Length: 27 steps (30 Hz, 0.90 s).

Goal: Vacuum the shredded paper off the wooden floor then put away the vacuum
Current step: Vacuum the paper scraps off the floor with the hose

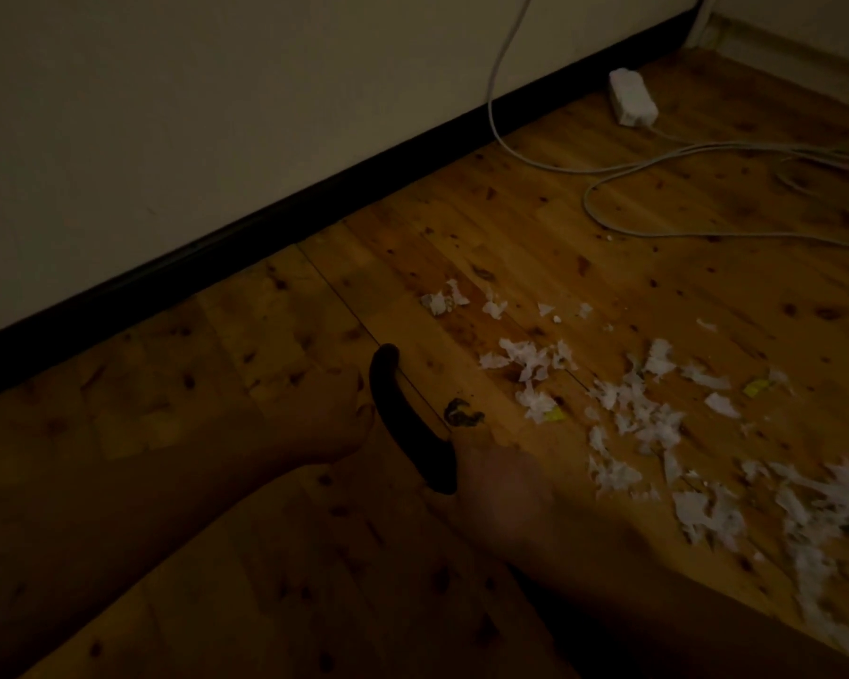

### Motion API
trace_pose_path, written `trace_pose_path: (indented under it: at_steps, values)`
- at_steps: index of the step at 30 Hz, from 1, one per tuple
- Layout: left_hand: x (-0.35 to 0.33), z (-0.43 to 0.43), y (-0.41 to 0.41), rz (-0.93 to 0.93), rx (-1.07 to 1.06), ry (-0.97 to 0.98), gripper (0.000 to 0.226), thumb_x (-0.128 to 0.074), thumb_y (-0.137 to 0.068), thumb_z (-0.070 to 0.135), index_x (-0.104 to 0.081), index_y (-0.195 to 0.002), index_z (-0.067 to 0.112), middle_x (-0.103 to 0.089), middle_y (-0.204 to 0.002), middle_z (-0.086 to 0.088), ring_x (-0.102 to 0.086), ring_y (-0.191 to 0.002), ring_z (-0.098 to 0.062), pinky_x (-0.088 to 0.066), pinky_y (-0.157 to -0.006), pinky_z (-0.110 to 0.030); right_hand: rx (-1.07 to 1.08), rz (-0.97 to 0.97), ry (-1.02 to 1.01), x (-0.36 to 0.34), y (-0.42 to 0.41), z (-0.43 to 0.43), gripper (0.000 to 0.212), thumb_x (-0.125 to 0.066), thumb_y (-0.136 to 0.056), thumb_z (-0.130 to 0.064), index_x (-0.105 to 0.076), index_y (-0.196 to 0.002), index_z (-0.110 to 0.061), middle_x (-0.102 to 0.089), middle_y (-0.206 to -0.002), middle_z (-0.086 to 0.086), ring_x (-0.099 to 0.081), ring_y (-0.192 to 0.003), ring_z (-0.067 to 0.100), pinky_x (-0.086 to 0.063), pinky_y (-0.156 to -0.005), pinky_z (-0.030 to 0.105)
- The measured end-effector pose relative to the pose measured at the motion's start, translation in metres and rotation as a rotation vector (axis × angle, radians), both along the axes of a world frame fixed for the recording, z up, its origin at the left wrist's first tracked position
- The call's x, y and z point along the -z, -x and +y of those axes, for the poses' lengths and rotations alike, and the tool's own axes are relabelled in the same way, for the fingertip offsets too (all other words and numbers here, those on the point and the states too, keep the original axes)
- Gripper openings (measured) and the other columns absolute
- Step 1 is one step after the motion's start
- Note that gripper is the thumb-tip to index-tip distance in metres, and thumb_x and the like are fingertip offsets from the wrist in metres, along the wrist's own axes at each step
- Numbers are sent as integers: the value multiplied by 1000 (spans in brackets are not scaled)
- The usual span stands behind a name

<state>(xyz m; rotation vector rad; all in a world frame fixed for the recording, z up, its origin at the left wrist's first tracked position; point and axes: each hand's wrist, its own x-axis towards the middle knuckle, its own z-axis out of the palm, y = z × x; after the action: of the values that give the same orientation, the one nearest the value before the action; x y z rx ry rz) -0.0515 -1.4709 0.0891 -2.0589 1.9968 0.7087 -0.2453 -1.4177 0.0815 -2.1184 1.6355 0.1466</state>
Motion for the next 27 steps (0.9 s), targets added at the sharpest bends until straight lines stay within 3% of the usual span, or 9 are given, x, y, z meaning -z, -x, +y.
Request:
trace_pose_path:
  at_steps: [8,14,18,22,27]
  values:
    - [-3,-9,8,30,36,34,39,-44,-100,35,-43,-130,10,-57,-120,-9,-60,-95,-23,-53,-81,-39,10,-21,38,-1,1,-8,61,-48,-90,-63,-43,-133,-20,-57,-123,2,-57,-107,20,-45,-81,31]
    - [-2,-11,13,32,37,45,40,-43,-100,36,-41,-133,12,-56,-122,-8,-60,-97,-22,-52,-85,-41,16,-40,53,-1,5,-17,65,-49,-90,-60,-38,-140,-20,-60,-118,1,-61,-98,19,-42,-68,28]
    - [-3,-11,16,37,49,50,38,-42,-101,34,-41,-132,12,-55,-122,-8,-60,-94,-23,-53,-84,-42,51,-57,78,1,3,-19,74,-50,-89,-62,-33,-146,-18,-61,-121,1,-62,-102,17,-44,-69,27]
    - [-1,-14,18,37,42,43,39,-43,-101,34,-40,-134,13,-55,-122,-7,-59,-96,-21,-53,-85,-42,80,-72,40,1,5,-26,64,-52,-89,-60,-42,-137,-19,-62,-119,1,-62,-101,18,-48,-74,29]
    - [-1,-19,24,54,39,53,43,-43,-99,38,-39,-135,16,-54,-121,-4,-60,-94,-18,-55,-83,-43,99,-85,40,-1,9,-31,58,-53,-90,-58,-44,-133,-20,-61,-120,-1,-60,-105,17,-40,-70,27]
